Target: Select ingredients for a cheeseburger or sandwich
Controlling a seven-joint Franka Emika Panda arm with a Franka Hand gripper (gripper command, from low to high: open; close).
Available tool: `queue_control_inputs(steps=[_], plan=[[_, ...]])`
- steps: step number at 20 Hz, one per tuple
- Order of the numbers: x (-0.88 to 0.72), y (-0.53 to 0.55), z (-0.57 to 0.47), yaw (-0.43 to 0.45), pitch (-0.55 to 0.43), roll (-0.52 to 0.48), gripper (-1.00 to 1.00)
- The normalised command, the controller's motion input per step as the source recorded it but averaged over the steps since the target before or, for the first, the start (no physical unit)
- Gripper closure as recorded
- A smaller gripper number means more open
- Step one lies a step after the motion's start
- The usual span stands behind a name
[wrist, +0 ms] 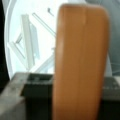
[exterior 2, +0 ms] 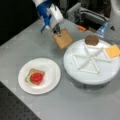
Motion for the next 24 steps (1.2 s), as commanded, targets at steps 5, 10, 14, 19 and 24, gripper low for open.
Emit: queue_control_inputs(steps=[5, 10, 14, 19, 24], plan=[[0.43, 0.13, 0.47, 0.141, 0.233, -0.488, 1.00], [0.60, 0.20, 0.45, 0.093, 0.174, -0.670, 1.00], [0.64, -0.01, 0.09, 0.191, 0.133, -0.621, 1.00], [0.86, -0.36, -0.19, 0.349, 0.150, -0.451, 1.00], [0.88, -0.45, -0.05, 0.287, 0.189, -0.206, 1.00]])
